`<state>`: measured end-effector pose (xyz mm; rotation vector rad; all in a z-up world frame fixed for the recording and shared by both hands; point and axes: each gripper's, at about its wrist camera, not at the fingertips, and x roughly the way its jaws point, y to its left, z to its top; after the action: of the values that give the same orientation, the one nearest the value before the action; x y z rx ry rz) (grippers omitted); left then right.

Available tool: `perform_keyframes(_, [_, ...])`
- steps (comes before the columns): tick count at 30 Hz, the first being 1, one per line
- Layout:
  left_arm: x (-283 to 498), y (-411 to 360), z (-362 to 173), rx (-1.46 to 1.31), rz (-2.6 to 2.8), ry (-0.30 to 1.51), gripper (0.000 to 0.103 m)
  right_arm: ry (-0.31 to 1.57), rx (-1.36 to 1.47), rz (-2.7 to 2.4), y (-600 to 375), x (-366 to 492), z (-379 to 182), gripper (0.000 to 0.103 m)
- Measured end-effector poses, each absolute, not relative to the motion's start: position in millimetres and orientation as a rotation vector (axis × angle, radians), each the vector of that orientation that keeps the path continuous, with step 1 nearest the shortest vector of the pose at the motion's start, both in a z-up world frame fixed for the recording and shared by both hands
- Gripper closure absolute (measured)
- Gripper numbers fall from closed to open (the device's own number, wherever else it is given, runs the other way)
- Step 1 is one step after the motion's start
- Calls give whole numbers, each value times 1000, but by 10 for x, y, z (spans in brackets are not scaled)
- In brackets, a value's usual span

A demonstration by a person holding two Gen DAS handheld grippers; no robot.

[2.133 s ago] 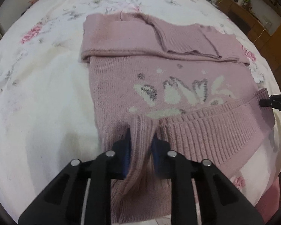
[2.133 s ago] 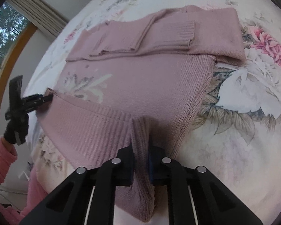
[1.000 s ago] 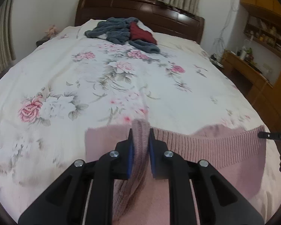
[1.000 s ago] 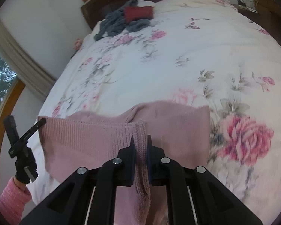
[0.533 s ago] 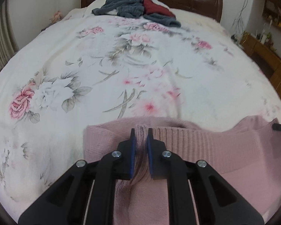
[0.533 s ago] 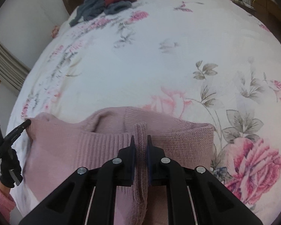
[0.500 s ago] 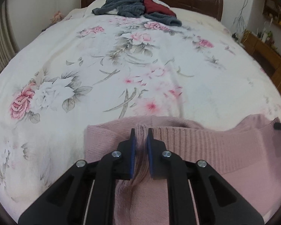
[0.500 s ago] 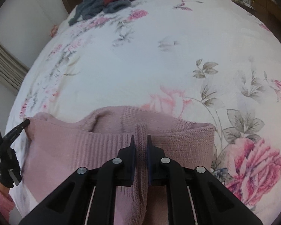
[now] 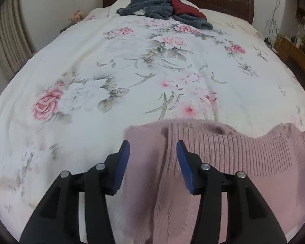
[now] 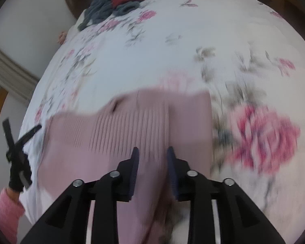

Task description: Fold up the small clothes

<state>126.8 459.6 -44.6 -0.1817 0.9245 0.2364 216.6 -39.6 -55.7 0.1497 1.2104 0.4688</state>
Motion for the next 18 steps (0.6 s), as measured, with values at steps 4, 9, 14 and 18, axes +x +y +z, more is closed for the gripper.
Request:
perform_keyframes(4, [1010,4431,-379,-172,199,923,51,1262,154,522,-480,1695,-589,65])
perform_keyframes(9, [732,4035,-437,-158,100,966,47,1301,185,569,-502,1291,-680,64])
perform_keyframes(14, [561,3719,-629,-160,15,1050,45,1329,176,590,-448,1157,-754,78])
perform_keyframes(18, [468,3642,-825,-156,5,1098,45,1343,164,588,-443,1113,-799,94])
